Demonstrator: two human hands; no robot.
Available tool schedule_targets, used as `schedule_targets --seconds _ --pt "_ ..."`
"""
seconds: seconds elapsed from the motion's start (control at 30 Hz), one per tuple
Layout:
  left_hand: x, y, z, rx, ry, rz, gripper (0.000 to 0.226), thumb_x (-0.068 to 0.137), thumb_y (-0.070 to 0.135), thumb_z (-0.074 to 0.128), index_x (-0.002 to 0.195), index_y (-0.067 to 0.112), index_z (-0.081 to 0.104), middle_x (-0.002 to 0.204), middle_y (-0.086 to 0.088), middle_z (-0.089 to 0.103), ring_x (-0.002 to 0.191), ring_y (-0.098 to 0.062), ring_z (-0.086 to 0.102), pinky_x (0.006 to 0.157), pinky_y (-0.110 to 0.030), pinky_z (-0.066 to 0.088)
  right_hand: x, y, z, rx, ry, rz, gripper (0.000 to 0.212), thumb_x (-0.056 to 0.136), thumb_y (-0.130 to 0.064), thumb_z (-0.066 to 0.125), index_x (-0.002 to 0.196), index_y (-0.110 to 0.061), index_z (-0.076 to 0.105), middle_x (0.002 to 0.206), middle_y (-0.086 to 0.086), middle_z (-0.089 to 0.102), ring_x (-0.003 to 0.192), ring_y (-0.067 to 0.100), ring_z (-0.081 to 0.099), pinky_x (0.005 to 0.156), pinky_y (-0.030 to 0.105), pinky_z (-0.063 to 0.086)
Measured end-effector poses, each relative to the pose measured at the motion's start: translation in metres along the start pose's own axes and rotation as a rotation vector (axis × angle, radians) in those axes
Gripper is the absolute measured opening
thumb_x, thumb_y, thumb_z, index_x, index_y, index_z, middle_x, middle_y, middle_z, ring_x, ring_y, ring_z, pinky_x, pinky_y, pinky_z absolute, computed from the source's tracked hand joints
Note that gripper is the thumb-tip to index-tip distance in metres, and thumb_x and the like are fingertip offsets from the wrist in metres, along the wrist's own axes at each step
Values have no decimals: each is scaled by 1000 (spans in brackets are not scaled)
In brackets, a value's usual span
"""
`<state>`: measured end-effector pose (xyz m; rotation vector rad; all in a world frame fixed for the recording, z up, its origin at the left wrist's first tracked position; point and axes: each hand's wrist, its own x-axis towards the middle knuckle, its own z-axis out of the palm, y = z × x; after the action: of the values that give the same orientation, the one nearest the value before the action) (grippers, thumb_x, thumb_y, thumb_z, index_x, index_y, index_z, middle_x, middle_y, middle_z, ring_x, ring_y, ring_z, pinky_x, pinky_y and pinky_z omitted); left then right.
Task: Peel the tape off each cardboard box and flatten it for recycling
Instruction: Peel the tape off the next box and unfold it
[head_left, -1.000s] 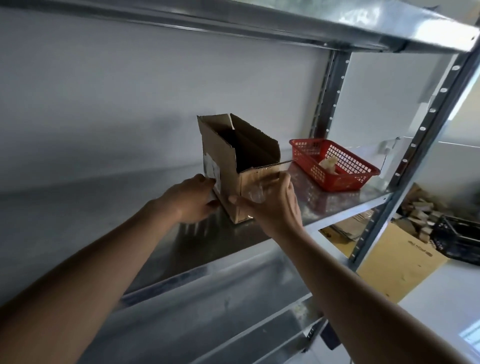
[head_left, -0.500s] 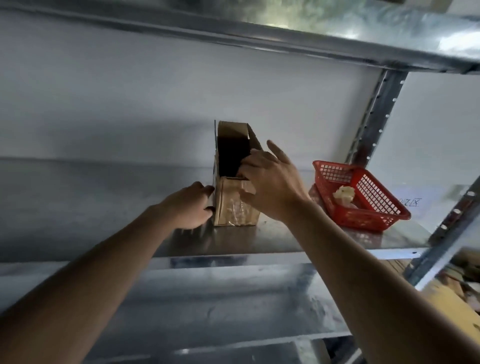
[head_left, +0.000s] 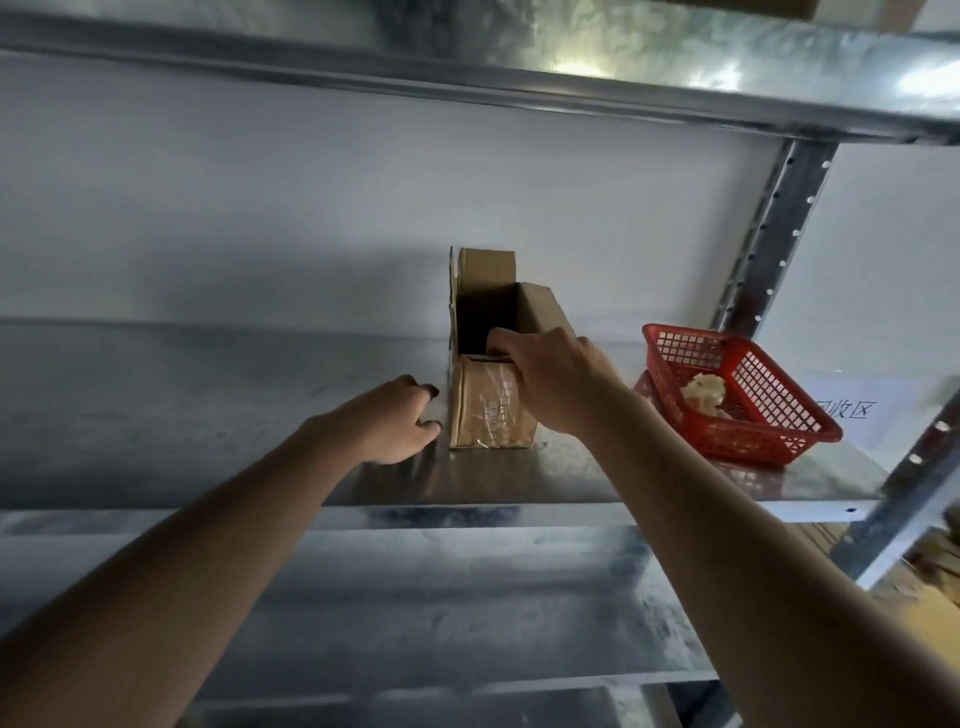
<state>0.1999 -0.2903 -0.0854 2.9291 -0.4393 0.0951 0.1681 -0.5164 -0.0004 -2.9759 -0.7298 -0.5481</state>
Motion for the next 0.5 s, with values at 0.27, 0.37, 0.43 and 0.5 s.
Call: schedule_targets --seconds 0.27,0.37,0.43,0.5 --pt "3 -12 -18 -144 43 -125 32 108 28 36 123 19 62 104 -3 64 82 -17 64 67 -32 48 2 4 35 433 278 162 52 106 -8 42 141 -43 59 120 8 73 91 31 67 66 40 55" --pt "1 -18 -30 -375 170 -243 32 111 31 32 117 19 61 113 -10 66 92 -22 63 79 -38 51 6 -2 45 665 342 145 51 109 -12 43 146 -46 54 132 0 70 108 26 69 83 49 60" --pt "-5 -18 -39 -718 290 -334 33 111 35 33 117 20 62 116 -14 64 102 -30 63 89 -50 57 7 -8 51 906 355 150 55 108 -8 46 152 -42 47 138 -1 67 120 24 66 95 52 58" --pt "-12 -14 -52 -1022 440 -395 40 103 50 38 115 22 63 115 -15 65 106 -35 65 89 -59 58 3 -19 53 1249 275 158 73 106 2 46 157 -48 31 141 2 61 123 28 63 93 48 60"
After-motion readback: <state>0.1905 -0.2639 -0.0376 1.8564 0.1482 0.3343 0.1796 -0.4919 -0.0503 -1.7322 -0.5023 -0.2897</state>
